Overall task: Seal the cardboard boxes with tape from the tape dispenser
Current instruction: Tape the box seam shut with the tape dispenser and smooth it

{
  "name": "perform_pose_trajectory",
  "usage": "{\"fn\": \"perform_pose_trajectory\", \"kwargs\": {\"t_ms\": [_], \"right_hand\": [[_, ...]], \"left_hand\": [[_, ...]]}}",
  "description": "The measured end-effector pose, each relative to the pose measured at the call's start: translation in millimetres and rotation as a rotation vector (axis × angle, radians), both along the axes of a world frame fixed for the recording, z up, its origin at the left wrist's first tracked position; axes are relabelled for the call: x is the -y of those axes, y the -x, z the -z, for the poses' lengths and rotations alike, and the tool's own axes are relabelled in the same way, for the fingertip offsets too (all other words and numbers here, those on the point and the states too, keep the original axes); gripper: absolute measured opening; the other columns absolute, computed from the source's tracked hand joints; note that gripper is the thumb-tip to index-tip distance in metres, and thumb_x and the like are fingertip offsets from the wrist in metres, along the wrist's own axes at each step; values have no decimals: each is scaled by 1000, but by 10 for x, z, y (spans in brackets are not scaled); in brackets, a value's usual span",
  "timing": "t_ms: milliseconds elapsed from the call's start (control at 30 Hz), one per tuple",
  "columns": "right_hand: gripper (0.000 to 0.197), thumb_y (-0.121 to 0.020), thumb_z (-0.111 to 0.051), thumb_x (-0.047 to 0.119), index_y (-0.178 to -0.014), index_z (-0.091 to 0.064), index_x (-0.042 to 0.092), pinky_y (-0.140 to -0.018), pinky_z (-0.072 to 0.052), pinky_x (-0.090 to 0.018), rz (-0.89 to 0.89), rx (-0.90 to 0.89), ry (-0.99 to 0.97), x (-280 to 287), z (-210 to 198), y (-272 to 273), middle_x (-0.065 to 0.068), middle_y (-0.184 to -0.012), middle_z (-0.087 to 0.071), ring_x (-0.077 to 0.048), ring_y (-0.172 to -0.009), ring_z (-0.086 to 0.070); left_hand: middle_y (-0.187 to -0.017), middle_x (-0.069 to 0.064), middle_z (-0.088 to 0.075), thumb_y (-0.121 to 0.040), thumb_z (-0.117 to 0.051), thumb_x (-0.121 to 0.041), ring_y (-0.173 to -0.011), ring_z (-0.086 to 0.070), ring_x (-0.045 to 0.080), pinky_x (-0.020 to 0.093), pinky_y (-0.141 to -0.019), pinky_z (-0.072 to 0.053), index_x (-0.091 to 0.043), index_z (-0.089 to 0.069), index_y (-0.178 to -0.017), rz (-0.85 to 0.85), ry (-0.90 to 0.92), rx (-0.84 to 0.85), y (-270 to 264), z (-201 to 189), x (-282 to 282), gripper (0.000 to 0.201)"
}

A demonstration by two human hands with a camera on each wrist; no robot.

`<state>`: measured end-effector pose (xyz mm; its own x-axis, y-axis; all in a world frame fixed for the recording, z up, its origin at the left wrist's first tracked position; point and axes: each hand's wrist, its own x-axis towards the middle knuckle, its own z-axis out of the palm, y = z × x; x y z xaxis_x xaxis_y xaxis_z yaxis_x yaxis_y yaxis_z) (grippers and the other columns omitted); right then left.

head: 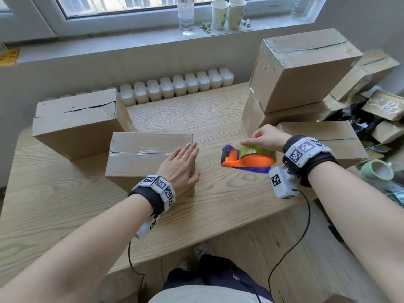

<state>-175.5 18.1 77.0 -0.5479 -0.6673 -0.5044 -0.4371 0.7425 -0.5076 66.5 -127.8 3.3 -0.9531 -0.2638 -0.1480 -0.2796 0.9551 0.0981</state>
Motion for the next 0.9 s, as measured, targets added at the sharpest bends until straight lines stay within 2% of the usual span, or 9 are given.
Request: {"fn": "perform_pose_trajectory", "kwargs": {"t_ms": [133,200,333,433,533,700,900], "right_hand": [[53,-69,-75,54,-51,-41,17,-59,-35,-29,89,31,115,-2,-17,-67,-2,-56,-40,-17,-58,-43],[54,-66,-77,55,-50,-40,19,-57,-37,-27,120,66,163,4,-19,-124,1,-54,-41,-14,-54,-45],[56,-62,-79,52,-48,-37,19,-53,-32,-23,159,132,247,44,-6,-188,1,-53,-36,-13,-52,-40],[52,-68,-79,44,-49,-39,17,-52,-32,-22,156,159,250,51,2,-193,0,-54,-38,-13,-51,-42],[49,-72,-79,35,-48,-41,17,-45,-30,-18,164,186,272,54,23,-201,4,-47,-38,-11,-45,-40],[39,-71,-81,28,-50,-50,14,-46,-35,-19,226,220,351,111,134,-264,8,-42,-49,-8,-42,-45],[43,-71,-81,25,-46,-49,13,-40,-35,-14,293,200,450,147,195,-317,12,-36,-46,-1,-35,-42]], "left_hand": [[-158,3,4,-78,0,-56,-145,6,14,30,-117,7,-12,3,-150,2,-5,9,-8,29,19,85],[-158,2,5,-78,0,-57,-145,7,13,30,-117,7,-13,4,-150,6,-14,5,-14,40,29,85],[-158,1,3,-76,-1,-59,-145,6,12,30,-117,6,-14,5,-149,14,-46,-15,-16,51,57,86],[-158,0,1,-76,-3,-59,-145,5,12,30,-118,5,-15,4,-149,15,-69,-28,-18,61,67,86],[-158,-1,-1,-77,-6,-58,-145,5,11,30,-118,5,-17,2,-150,4,-93,-57,-17,80,64,84],[-158,-5,-3,-75,-11,-58,-144,5,7,28,-117,8,-20,-4,-151,-31,-137,-85,-17,84,45,85],[-158,-6,-3,-86,-35,-49,-144,4,7,28,-118,6,-19,-8,-151,-37,-174,-79,2,43,76,76]]}}
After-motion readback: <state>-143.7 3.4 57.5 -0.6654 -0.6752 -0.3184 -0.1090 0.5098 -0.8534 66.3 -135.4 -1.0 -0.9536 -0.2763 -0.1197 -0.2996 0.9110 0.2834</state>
